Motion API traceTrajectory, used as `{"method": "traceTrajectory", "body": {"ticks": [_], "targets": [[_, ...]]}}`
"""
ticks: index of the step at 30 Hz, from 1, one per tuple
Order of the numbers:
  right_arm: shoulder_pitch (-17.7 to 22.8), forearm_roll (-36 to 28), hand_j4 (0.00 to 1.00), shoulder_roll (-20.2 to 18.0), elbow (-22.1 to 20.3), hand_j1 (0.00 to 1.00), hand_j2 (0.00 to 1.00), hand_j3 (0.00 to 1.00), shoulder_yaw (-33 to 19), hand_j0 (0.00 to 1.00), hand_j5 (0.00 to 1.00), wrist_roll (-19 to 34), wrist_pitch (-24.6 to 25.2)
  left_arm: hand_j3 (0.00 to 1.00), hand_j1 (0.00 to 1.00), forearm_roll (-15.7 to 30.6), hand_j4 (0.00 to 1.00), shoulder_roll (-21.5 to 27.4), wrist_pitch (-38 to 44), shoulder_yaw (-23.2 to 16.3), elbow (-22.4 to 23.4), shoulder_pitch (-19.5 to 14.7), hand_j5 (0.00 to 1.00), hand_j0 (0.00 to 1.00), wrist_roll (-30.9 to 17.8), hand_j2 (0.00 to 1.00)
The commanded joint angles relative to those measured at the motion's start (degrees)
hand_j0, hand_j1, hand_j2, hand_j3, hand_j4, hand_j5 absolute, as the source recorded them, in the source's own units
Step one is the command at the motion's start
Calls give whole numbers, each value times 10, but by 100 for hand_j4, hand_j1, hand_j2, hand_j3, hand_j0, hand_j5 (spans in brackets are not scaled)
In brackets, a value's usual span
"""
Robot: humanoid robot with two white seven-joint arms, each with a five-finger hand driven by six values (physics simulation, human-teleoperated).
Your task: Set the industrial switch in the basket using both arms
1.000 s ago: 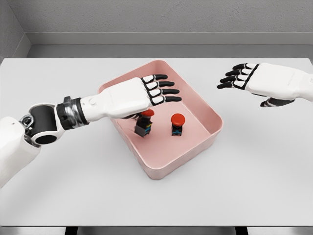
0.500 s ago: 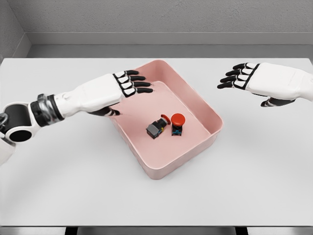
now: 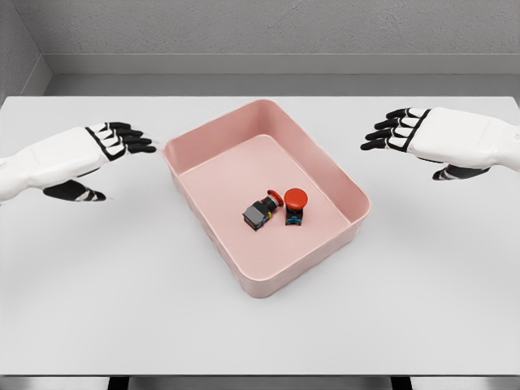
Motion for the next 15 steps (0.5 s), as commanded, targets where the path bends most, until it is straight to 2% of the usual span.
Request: {"method": "traceTrajectory", "body": {"ticks": [1, 15], "targets": [[0, -2, 100, -1, 0, 100, 100, 100, 0, 100, 100, 0, 1, 100, 100, 6, 100, 10, 0, 4, 2, 0, 100, 100, 0, 100], [4, -2, 100, -1, 0, 100, 100, 100, 0, 100, 100, 0, 1, 100, 100, 4, 100, 9, 0, 4, 10, 0, 100, 100, -1, 100]]}}
